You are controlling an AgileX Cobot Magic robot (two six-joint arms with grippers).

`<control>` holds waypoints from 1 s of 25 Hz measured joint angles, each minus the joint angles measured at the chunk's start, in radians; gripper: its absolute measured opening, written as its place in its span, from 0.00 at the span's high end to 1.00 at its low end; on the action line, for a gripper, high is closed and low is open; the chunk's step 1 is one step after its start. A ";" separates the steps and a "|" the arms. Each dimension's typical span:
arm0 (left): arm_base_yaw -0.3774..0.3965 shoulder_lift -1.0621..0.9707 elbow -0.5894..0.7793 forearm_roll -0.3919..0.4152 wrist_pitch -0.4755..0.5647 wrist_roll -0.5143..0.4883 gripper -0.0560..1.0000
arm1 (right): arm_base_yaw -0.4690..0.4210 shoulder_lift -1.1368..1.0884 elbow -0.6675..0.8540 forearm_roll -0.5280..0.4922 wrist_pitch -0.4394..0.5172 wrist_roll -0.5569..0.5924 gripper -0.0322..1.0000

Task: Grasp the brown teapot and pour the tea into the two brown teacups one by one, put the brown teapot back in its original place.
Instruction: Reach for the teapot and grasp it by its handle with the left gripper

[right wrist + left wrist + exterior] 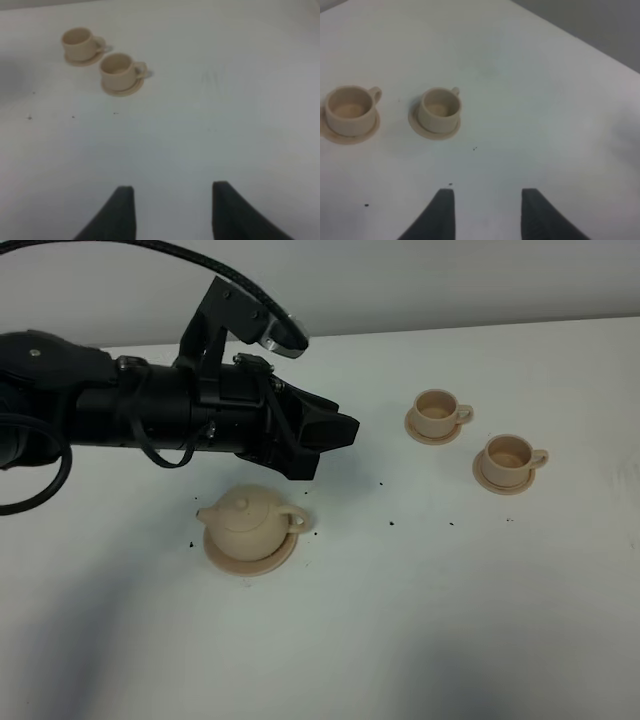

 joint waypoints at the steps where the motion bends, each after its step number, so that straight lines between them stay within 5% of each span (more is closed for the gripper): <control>1: -0.005 0.004 -0.024 0.049 0.000 -0.065 0.60 | 0.007 0.000 0.000 0.000 0.000 0.000 0.59; 7: -0.037 0.075 -0.144 0.404 0.000 -0.462 0.60 | 0.015 0.000 0.000 0.002 0.000 0.000 0.59; 17: -0.251 0.319 -0.432 1.068 0.136 -1.117 0.60 | 0.015 0.000 0.000 0.002 -0.001 0.000 0.59; 21: -0.255 0.417 -0.540 1.163 0.220 -1.206 0.60 | 0.015 0.000 0.000 0.002 -0.001 0.000 0.59; 25: -0.255 0.480 -0.574 1.166 0.249 -1.212 0.60 | 0.015 0.000 0.000 0.002 -0.001 0.000 0.59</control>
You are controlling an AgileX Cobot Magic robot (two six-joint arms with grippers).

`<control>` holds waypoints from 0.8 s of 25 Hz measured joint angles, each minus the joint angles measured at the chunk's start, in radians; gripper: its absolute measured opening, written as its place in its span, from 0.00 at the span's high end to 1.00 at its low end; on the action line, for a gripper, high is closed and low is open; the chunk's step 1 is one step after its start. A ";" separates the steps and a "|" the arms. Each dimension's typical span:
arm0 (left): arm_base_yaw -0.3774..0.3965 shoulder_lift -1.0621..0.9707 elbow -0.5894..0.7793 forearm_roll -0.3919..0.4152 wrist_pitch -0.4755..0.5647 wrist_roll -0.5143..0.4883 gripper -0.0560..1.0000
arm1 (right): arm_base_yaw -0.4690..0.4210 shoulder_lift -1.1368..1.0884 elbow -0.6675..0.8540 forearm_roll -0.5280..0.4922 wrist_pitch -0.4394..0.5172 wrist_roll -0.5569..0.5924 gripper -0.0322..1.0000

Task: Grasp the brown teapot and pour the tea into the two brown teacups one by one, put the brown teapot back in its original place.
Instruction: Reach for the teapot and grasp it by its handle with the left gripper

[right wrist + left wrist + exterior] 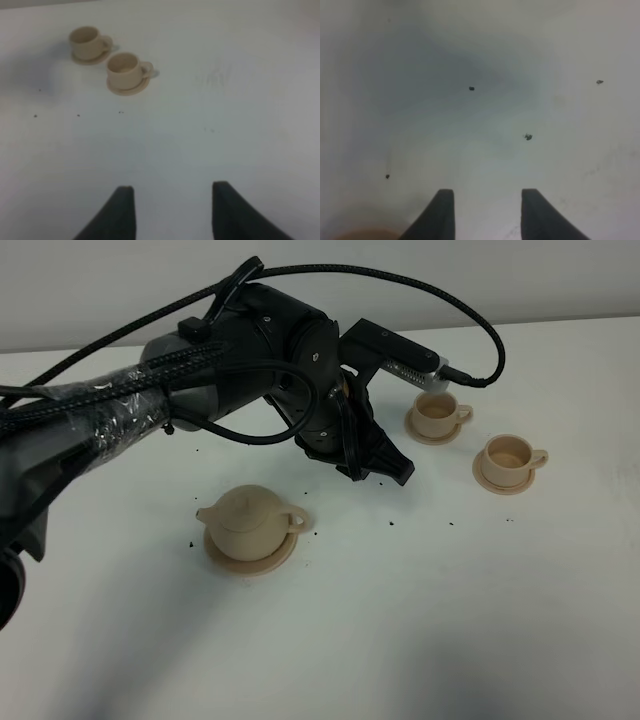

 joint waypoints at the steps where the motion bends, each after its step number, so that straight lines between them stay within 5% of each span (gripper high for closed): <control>1: 0.000 0.011 0.000 0.001 0.009 -0.003 0.60 | 0.000 0.000 0.000 0.000 0.000 0.000 0.59; 20: 0.078 0.118 0.000 0.013 0.050 -0.051 0.60 | 0.000 0.000 0.000 0.002 -0.002 0.000 0.59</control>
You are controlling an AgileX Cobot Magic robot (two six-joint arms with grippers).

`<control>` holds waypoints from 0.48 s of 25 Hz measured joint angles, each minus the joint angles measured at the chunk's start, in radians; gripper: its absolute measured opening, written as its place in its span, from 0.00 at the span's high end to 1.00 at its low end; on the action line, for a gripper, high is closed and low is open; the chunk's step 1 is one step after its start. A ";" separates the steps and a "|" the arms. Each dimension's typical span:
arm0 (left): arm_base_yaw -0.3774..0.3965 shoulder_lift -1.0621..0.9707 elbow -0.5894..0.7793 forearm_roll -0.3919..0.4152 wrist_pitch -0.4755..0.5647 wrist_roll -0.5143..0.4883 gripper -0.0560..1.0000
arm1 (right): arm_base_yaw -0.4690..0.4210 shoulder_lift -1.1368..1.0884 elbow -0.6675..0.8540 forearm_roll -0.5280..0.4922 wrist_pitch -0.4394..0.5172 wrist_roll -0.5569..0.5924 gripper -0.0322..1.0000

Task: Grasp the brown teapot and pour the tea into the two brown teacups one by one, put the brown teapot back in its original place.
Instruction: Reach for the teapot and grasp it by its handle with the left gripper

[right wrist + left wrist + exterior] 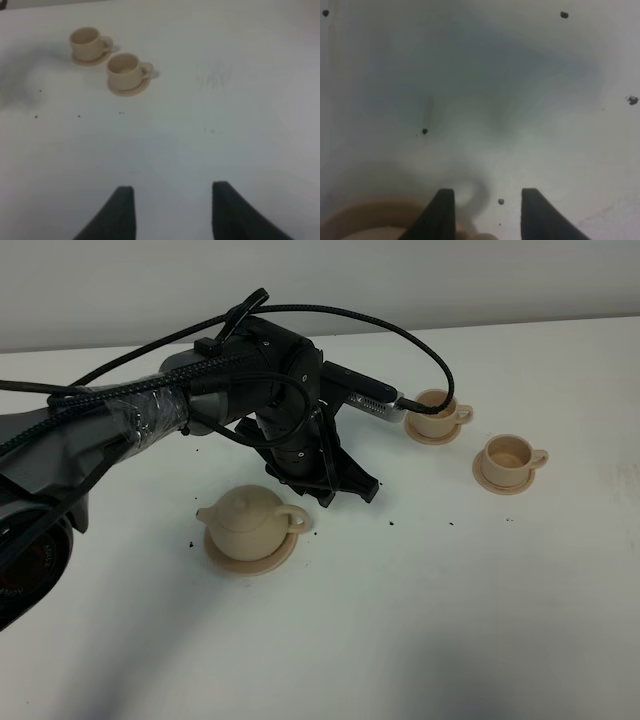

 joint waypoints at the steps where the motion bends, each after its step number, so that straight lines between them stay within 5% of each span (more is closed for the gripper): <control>1: 0.000 -0.001 0.000 -0.014 0.000 0.007 0.60 | 0.000 0.000 0.000 0.000 0.000 0.000 0.59; 12: -0.001 0.026 -0.002 -0.058 0.048 0.045 0.60 | 0.000 0.000 0.000 0.000 -0.001 0.000 0.59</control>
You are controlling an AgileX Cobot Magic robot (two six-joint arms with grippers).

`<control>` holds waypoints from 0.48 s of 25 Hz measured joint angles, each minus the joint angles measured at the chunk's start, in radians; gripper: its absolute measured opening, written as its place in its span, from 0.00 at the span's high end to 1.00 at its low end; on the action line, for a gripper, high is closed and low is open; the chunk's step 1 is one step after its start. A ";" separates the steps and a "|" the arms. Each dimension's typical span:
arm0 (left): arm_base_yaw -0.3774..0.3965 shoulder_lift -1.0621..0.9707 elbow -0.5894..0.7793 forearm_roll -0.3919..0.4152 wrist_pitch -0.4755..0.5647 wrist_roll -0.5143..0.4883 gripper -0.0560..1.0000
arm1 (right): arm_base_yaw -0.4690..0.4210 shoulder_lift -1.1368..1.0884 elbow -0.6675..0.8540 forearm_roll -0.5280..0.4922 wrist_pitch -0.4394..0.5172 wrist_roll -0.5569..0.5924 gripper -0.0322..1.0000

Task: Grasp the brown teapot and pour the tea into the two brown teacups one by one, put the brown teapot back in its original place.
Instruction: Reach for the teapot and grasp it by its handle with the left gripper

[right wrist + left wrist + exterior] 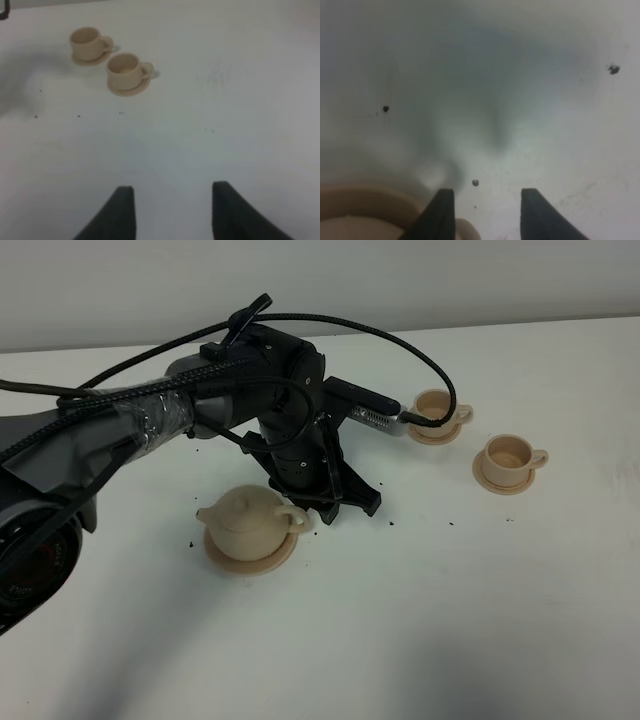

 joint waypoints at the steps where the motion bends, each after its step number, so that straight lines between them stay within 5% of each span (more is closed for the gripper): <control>1: 0.000 0.007 0.000 0.000 0.000 0.002 0.60 | 0.000 0.000 0.000 0.000 0.000 0.000 0.59; 12: -0.004 0.014 0.000 -0.052 0.046 0.077 0.60 | 0.000 0.000 0.000 0.000 0.000 0.000 0.59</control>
